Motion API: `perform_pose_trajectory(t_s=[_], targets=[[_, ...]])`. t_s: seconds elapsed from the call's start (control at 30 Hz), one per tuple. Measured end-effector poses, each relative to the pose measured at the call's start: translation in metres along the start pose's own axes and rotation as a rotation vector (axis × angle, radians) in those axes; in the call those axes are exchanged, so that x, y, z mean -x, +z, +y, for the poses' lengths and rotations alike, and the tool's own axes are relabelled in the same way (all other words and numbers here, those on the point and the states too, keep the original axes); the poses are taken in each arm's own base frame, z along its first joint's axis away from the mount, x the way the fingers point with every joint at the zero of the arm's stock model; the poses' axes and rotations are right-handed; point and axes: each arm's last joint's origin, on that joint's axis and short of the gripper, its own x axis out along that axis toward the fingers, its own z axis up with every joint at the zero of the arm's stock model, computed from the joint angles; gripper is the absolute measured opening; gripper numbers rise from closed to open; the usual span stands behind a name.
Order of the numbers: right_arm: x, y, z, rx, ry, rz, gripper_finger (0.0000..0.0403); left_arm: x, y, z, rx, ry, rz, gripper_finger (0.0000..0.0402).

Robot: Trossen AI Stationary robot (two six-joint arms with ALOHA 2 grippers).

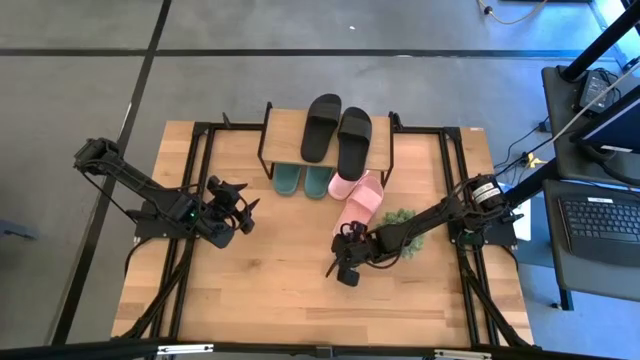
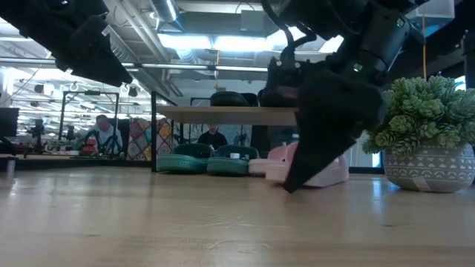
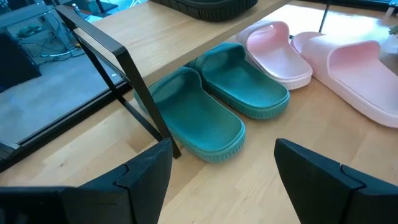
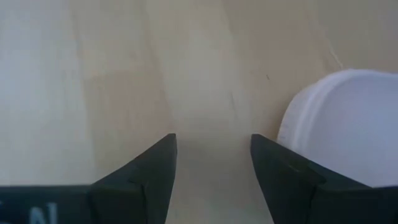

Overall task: Pick and place slides into the shelf
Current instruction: Put the pink slide under the shelf

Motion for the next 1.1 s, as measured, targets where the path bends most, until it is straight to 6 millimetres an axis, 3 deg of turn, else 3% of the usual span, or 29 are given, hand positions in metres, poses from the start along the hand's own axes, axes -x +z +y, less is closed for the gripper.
perform_pose_trajectory(t_s=[0.3, 0.63, 0.73, 0.9, 1.1], targets=[[0.007, -0.007, -0.001, 0.013, -0.036, 0.069, 0.0208, 0.000, 0.000, 0.000, -0.002, 0.001, 0.001, 0.0273], [0.067, 0.000, 0.004, 0.028, -0.101, -0.024, 0.0208, 0.000, 0.000, 0.000, -0.006, 0.003, 0.002, 0.0273], [0.078, 0.001, -0.007, 0.005, -0.236, -0.059, 0.0208, 0.000, 0.000, 0.001, -0.007, 0.003, 0.002, 0.0273], [0.071, 0.014, -0.038, 0.018, -0.325, -0.026, 0.0208, 0.000, 0.000, 0.001, -0.025, 0.003, 0.001, 0.0273], [0.084, 0.031, -0.086, -0.046, -0.356, 0.271, 0.0208, 0.000, 0.000, 0.000, -0.030, 0.003, 0.001, 0.0273]])
